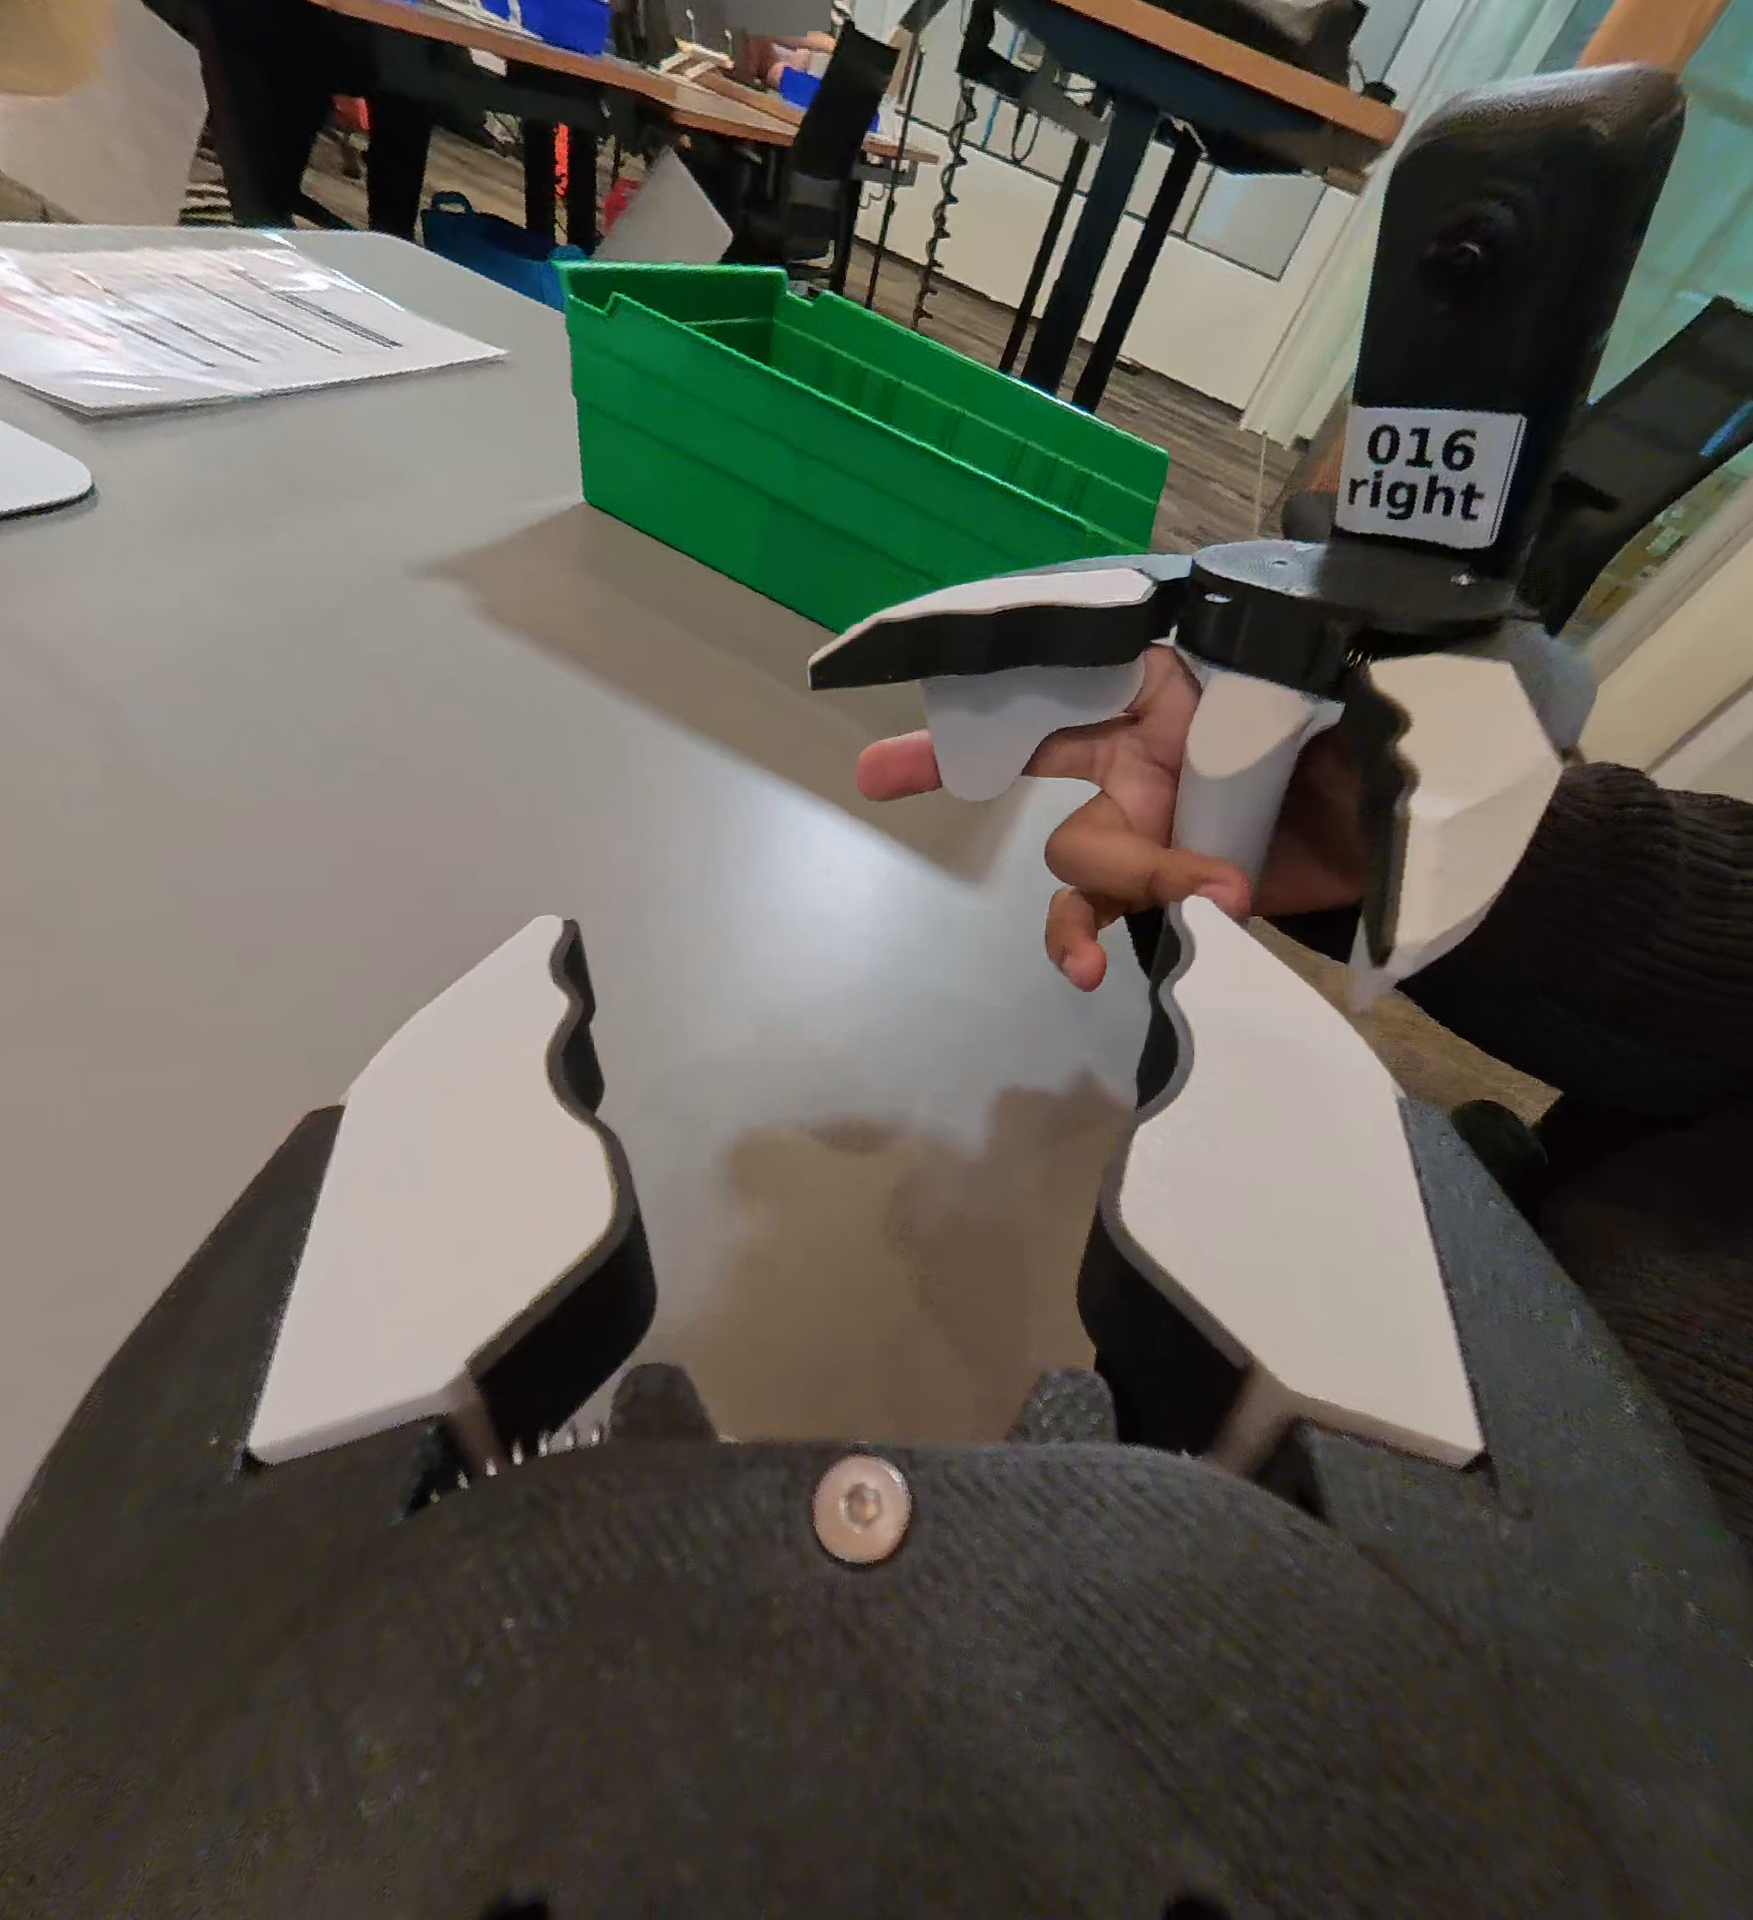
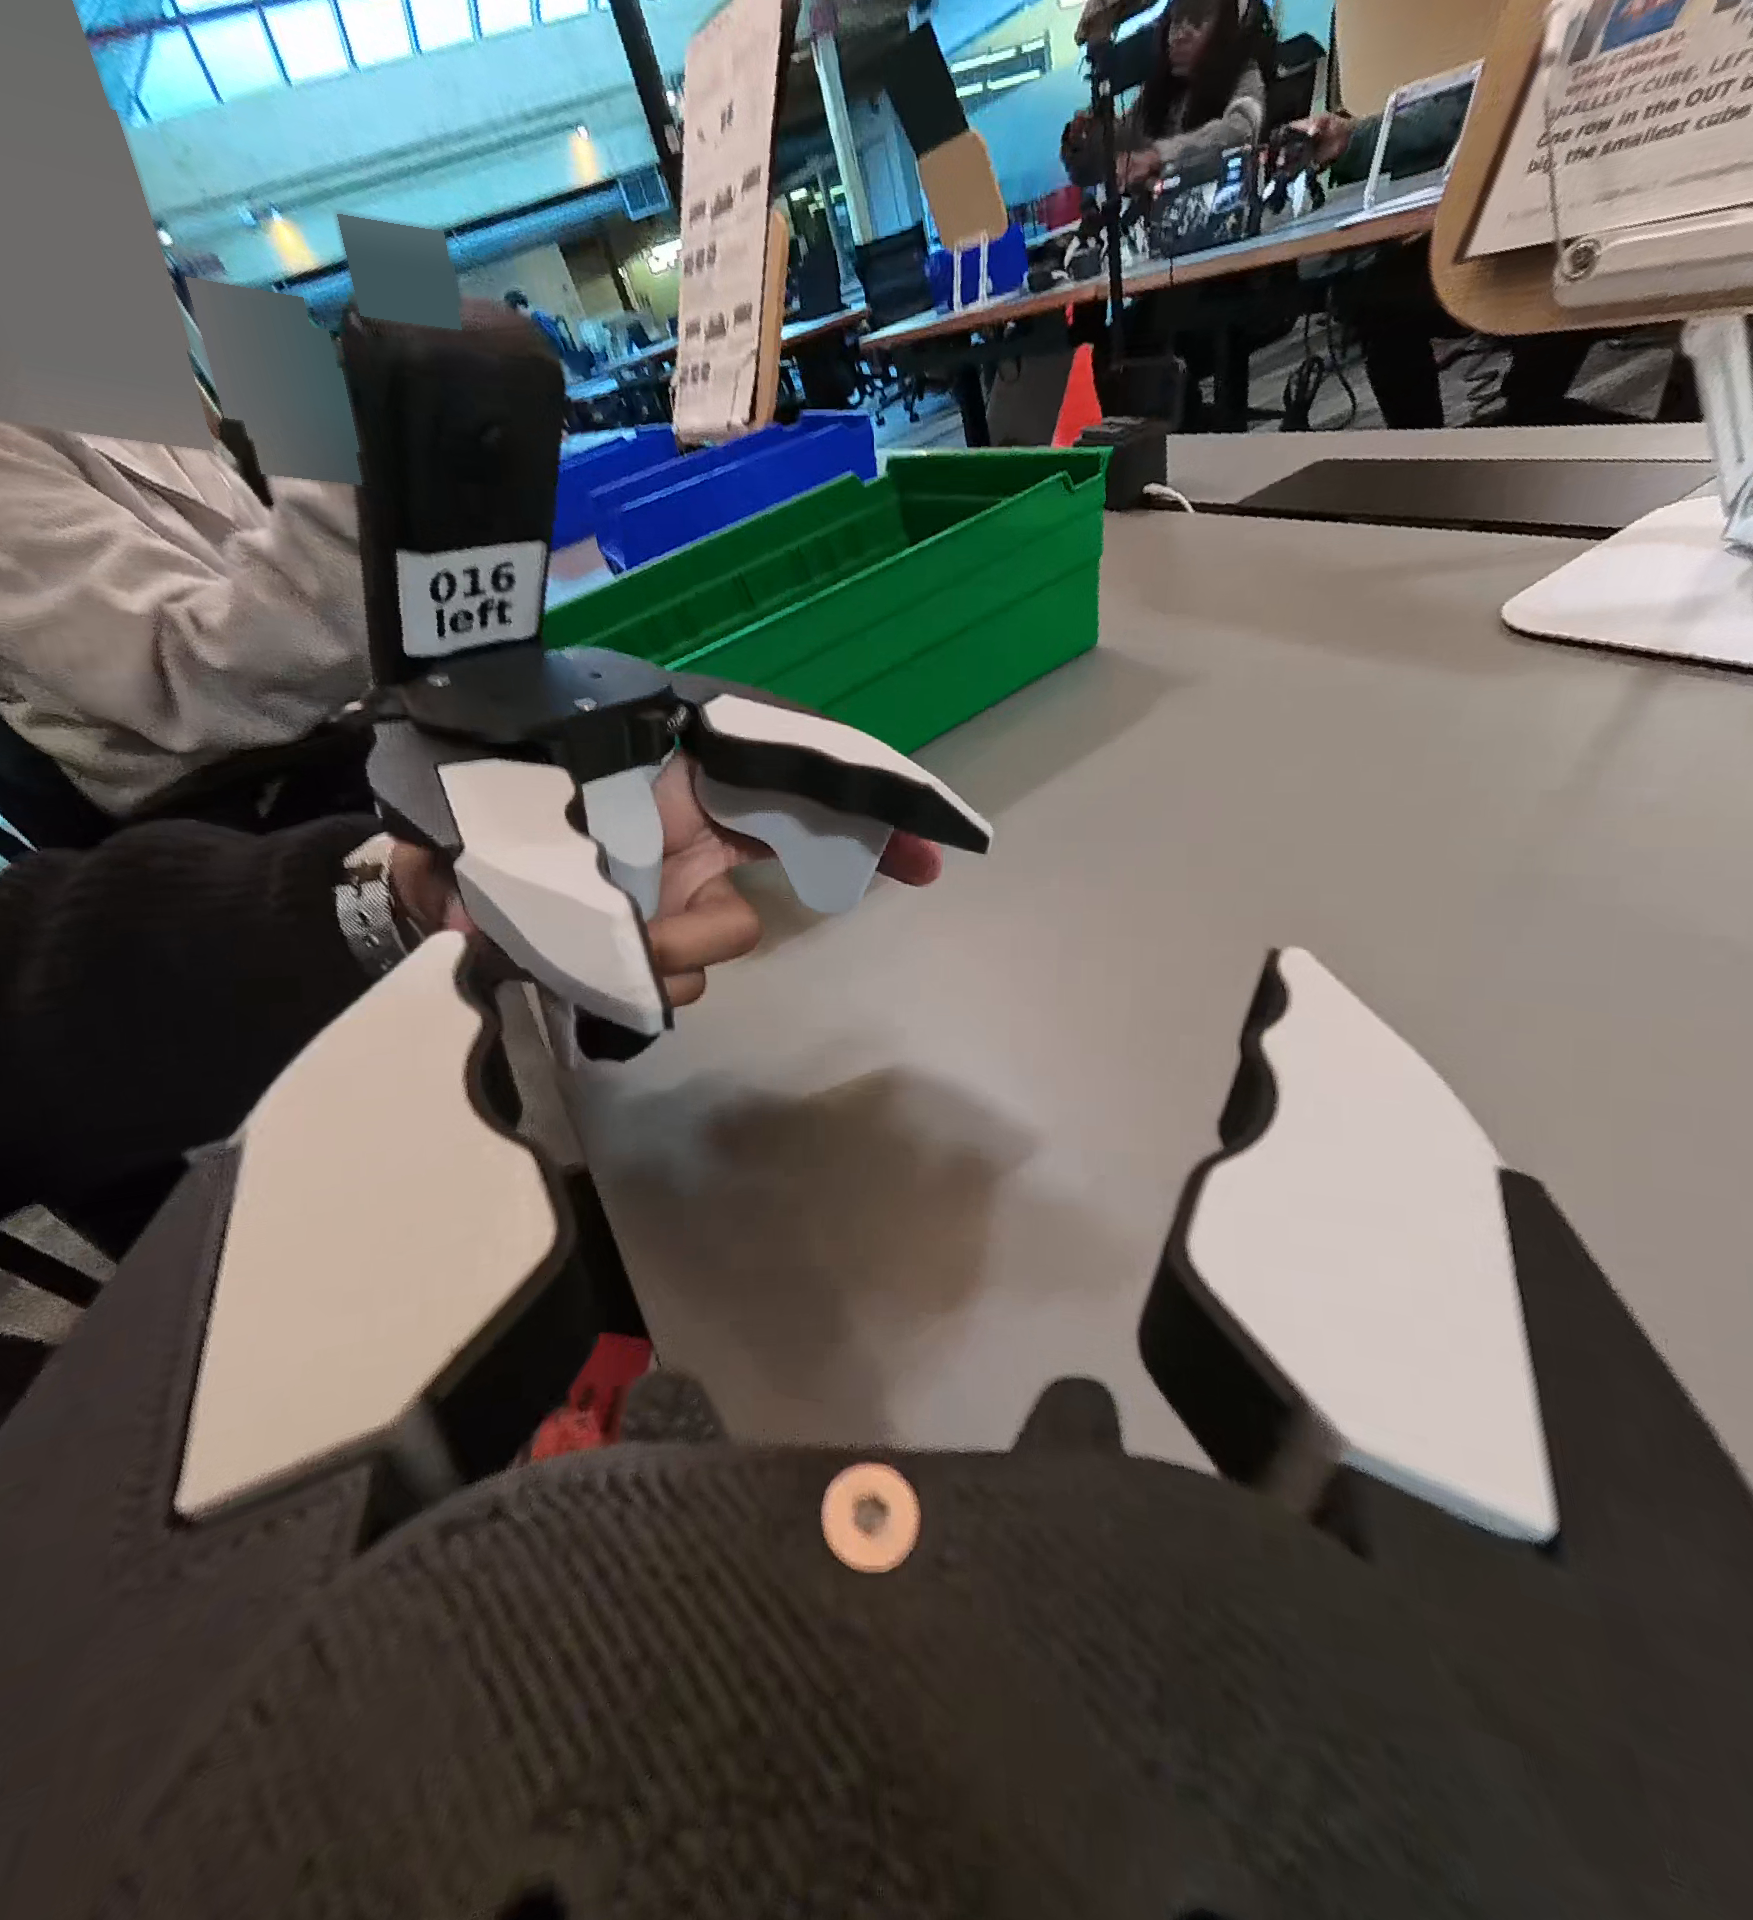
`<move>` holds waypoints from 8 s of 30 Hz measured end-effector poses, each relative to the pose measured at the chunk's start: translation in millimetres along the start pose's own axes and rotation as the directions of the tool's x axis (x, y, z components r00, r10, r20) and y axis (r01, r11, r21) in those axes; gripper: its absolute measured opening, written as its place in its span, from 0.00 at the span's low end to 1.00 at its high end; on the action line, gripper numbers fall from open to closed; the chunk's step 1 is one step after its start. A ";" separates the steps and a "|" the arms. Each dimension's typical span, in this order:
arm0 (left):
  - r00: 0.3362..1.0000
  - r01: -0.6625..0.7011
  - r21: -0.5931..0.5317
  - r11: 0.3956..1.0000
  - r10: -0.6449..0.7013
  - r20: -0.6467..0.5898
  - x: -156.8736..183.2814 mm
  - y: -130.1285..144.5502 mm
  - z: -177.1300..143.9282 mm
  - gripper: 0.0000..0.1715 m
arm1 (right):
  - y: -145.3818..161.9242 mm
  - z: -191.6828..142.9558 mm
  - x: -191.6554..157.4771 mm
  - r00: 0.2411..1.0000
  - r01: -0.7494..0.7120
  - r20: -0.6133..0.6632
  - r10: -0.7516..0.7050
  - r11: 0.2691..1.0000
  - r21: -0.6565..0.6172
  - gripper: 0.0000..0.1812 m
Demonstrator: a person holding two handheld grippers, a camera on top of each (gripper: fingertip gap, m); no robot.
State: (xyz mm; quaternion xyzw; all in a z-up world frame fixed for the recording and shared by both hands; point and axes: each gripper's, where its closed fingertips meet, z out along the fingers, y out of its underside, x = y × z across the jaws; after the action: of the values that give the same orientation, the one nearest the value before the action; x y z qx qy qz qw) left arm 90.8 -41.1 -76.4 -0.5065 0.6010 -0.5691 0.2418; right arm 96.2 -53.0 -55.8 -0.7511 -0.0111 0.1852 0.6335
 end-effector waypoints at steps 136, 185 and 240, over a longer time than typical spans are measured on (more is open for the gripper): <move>0.977 0.212 0.167 0.963 -0.214 -0.007 -13.7 -15.6 -5.1 0.35 | 80.4 -386.7 294.4 0.618 -0.702 -0.783 -0.066 0.402 -0.588 0.19; 0.831 0.470 0.082 0.879 -0.410 -0.376 78.1 -3.4 20.7 0.31 | 17.2 -244.2 271.9 0.642 -0.731 -0.730 0.234 0.471 -0.493 0.03; 0.584 0.722 -0.476 0.502 -0.071 0.809 -252.0 94.0 -376.5 0.08 | 32.9 85.5 124.3 0.886 -0.453 -0.417 0.205 0.581 -0.676 0.12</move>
State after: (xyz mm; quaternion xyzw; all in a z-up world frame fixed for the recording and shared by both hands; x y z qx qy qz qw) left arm -173.8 331.9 -147.1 -0.8670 0.4923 -0.0551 0.0540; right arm 179.8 52.7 -131.1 -0.9525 0.1477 0.1651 0.2088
